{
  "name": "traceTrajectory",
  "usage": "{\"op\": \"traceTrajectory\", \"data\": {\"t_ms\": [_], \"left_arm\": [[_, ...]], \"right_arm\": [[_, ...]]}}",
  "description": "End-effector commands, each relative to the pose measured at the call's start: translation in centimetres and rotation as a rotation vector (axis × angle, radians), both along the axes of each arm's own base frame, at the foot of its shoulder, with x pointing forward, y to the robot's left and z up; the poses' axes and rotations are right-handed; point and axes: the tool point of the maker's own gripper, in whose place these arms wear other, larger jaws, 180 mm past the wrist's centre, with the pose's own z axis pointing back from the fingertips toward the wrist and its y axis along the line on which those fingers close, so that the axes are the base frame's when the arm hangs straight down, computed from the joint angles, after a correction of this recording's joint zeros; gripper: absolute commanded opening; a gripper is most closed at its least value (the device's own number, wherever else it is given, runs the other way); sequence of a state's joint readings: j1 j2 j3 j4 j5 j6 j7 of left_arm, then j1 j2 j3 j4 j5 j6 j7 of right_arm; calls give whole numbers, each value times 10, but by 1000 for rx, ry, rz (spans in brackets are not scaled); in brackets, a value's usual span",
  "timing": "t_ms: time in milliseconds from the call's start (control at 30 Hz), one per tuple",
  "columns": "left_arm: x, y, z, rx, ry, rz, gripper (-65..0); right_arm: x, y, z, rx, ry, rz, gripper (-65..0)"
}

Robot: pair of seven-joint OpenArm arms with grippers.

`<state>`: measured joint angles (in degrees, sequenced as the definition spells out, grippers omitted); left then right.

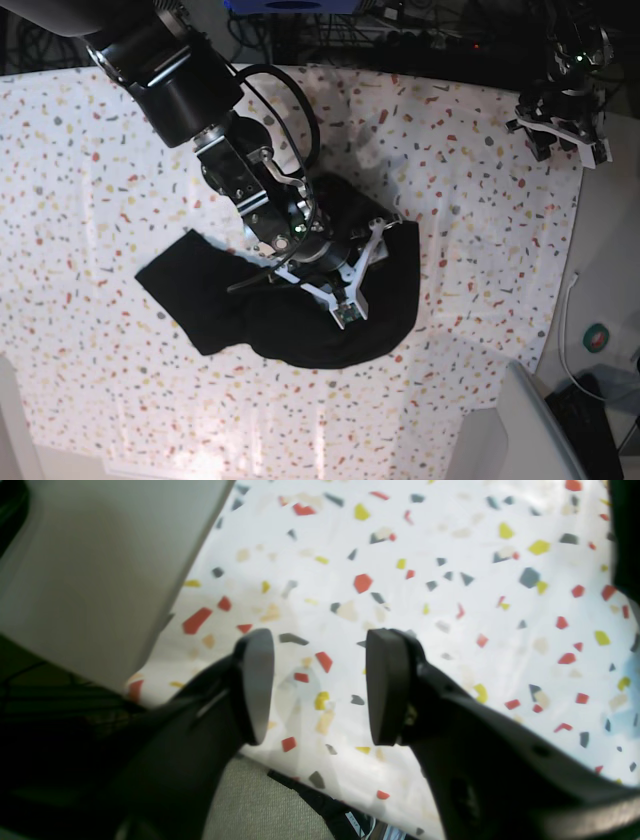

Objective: Layout the t-shirt on the table in an organized manner, then fold the t-shirt properly
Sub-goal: 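Grasp the black t-shirt with the right gripper and drag it outward, then grasp the bunched shirt body with the left gripper and pull it open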

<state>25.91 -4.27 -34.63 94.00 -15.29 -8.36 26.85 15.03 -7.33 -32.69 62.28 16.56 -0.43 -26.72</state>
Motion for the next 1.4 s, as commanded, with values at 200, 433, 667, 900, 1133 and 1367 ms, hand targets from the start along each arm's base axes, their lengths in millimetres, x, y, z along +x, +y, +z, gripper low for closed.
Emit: {"op": "traceTrajectory", "data": {"t_ms": [200,433,667,900,1133,1367], "left_arm": [[19,3,14,17,-61,-6,-360],[39,-39,5,-24,-59,-121,-360],[63,-92,-20,-113,-31,-236,-360],[73,-109,-24,-134,-33,-276,-360],[71,-95,-24,-98,-14,-290,-360],[72,-96,-23,-100,-17,-292,-360]], "right_arm": [[6,-8,28,64,-82,-26,-650],[-29,-101,58,30,-132,-133,-650],[-53,-217,79,-69,-188,-352,-650],[-70,-315,77,-190,-179,-567,-650],[-123,-393,65,-307,-101,-754,-650],[-161,-441,40,-358,1,-908,-650]]}}
